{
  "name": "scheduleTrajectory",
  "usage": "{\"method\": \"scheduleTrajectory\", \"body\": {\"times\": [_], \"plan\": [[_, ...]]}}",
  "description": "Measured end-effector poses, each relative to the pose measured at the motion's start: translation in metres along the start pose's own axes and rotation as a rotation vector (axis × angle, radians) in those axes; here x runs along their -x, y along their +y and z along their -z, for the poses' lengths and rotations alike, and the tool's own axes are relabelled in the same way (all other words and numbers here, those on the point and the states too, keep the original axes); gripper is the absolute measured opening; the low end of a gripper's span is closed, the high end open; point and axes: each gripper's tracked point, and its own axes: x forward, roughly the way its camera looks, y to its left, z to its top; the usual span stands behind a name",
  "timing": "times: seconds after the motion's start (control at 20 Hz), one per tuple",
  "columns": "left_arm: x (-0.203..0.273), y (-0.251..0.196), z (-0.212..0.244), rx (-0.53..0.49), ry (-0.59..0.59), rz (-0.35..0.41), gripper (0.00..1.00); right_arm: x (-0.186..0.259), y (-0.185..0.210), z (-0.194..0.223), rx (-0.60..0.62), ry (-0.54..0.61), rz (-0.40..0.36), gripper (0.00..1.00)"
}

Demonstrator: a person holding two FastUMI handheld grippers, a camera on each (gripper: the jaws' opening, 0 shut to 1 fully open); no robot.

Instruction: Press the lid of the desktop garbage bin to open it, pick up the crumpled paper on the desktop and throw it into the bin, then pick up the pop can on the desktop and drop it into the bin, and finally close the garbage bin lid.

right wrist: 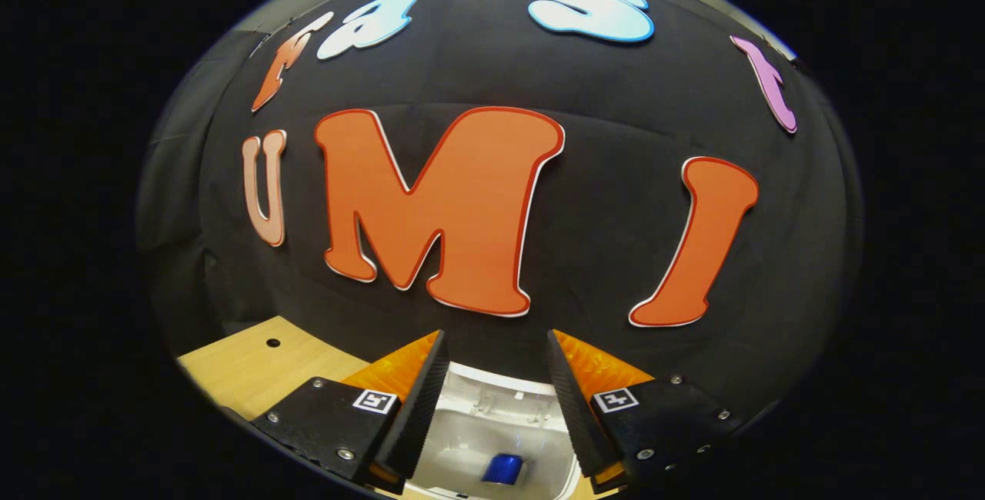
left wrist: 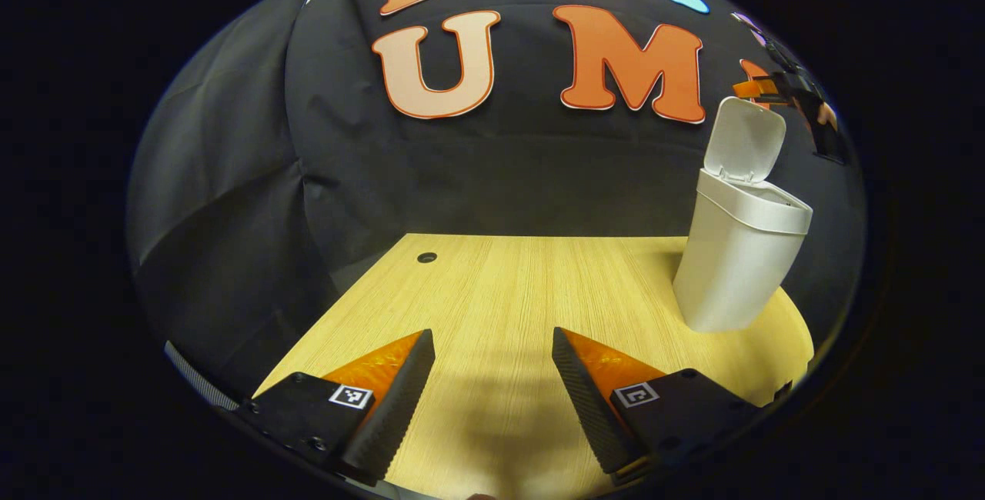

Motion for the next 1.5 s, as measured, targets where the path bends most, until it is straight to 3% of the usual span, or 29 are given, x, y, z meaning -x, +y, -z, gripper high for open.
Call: {"method": "scheduleTrajectory", "body": {"times": [0.4,0.95,1.5], "plan": [[0.002,0.01,0.011,0.028,0.021,-0.026,0.98,0.028,0.027,0.064,-0.043,0.128,-0.046,0.8],[0.002,0.002,0.016,0.042,0.032,-0.008,0.97,0.051,0.033,0.112,-0.146,0.214,-0.051,0.8],[0.0,-0.018,0.021,0.036,0.048,0.02,0.98,0.066,0.037,0.15,-0.15,0.282,-0.037,0.76]]}}
